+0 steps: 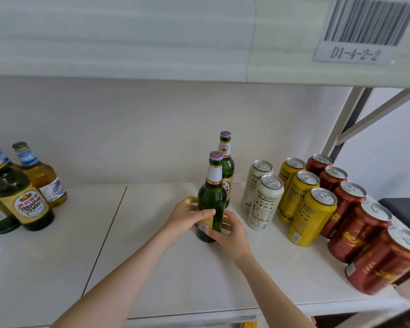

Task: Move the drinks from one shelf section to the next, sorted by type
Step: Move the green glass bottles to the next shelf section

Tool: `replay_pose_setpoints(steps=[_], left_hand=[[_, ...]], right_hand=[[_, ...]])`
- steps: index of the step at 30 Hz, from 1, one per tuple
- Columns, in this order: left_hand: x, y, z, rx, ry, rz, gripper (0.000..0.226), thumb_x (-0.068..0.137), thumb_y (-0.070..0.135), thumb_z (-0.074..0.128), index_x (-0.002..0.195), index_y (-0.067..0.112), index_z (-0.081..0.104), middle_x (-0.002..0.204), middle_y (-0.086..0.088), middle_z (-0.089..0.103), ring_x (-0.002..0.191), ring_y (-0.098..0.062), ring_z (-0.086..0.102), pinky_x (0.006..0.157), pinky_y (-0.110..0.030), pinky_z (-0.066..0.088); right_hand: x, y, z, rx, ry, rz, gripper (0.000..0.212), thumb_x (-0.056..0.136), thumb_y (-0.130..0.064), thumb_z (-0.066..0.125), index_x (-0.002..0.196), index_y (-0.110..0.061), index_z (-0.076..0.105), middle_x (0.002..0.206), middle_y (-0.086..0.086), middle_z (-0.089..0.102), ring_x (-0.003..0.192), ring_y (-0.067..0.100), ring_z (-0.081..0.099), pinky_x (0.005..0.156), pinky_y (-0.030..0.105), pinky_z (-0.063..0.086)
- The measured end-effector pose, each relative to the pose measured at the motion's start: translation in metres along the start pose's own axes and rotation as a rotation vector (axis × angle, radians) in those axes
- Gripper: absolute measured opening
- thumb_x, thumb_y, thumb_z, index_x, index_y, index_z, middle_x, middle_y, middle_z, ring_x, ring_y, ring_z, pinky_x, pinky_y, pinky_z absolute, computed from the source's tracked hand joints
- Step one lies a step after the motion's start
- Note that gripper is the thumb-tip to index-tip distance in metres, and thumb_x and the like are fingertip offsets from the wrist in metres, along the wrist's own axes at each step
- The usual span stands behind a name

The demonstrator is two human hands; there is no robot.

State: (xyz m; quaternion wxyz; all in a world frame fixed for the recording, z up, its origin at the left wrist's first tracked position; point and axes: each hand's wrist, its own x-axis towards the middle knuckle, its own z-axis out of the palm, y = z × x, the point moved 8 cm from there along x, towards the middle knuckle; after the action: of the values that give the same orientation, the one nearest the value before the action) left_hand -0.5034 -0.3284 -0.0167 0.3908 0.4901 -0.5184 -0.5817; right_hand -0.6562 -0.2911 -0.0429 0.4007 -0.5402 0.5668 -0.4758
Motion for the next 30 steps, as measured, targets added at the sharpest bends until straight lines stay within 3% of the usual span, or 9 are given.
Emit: replay_pose_setpoints(steps=[5, 10, 14, 19, 30], left_hand=[[0.006, 0.001, 0.029, 0.008, -0.043, -0.015, 0.072, 0.051, 0.048, 0.089, 0.107, 0.014, 0.06, 0.102, -0.002, 0.075, 0.091, -0.013, 0.073, 0.069, -0.025, 0.057], [0.016, 0.004, 0.046, 0.004, -0.058, -0.023, 0.045, 0.072, 0.027, 0.087, 0.103, 0.012, 0.059, 0.101, -0.006, 0.075, 0.092, -0.018, 0.074, 0.076, -0.034, 0.06], [0.021, 0.008, 0.049, 0.0, -0.068, -0.019, 0.041, 0.075, 0.026, 0.085, 0.104, 0.012, 0.059, 0.102, -0.005, 0.076, 0.094, -0.019, 0.074, 0.079, -0.036, 0.061], [0.027, 0.012, 0.043, 0.028, -0.042, -0.017, 0.061, 0.055, 0.046, 0.087, 0.099, 0.014, 0.059, 0.1, -0.004, 0.076, 0.098, -0.023, 0.072, 0.094, -0.05, 0.055], [0.036, 0.015, 0.034, 0.013, -0.032, -0.041, 0.078, 0.045, 0.054, 0.088, 0.103, 0.011, 0.058, 0.106, -0.006, 0.074, 0.102, -0.023, 0.071, 0.094, -0.05, 0.056]], right_hand=[[-0.001, 0.008, -0.028, -0.01, 0.052, -0.003, 0.056, 0.07, -0.018, 0.087, 0.115, -0.033, 0.058, 0.1, -0.018, 0.069, 0.093, -0.01, 0.062, 0.071, 0.008, 0.05], [0.006, 0.011, -0.045, -0.005, 0.093, -0.014, 0.053, 0.07, -0.013, 0.086, 0.11, -0.035, 0.058, 0.101, -0.016, 0.068, 0.092, -0.01, 0.062, 0.068, 0.007, 0.049], [0.014, 0.012, -0.046, 0.008, 0.091, -0.018, 0.053, 0.071, -0.012, 0.086, 0.106, -0.038, 0.057, 0.1, -0.019, 0.067, 0.093, -0.012, 0.061, 0.068, 0.007, 0.049], [0.026, 0.013, -0.041, 0.028, 0.073, -0.021, 0.054, 0.073, -0.011, 0.085, 0.118, -0.024, 0.058, 0.103, -0.017, 0.066, 0.092, -0.014, 0.06, 0.068, 0.005, 0.048], [0.039, 0.014, -0.035, 0.015, 0.061, -0.014, 0.054, 0.073, -0.017, 0.085, 0.119, -0.027, 0.058, 0.104, -0.019, 0.066, 0.095, -0.017, 0.058, 0.07, 0.003, 0.046]])
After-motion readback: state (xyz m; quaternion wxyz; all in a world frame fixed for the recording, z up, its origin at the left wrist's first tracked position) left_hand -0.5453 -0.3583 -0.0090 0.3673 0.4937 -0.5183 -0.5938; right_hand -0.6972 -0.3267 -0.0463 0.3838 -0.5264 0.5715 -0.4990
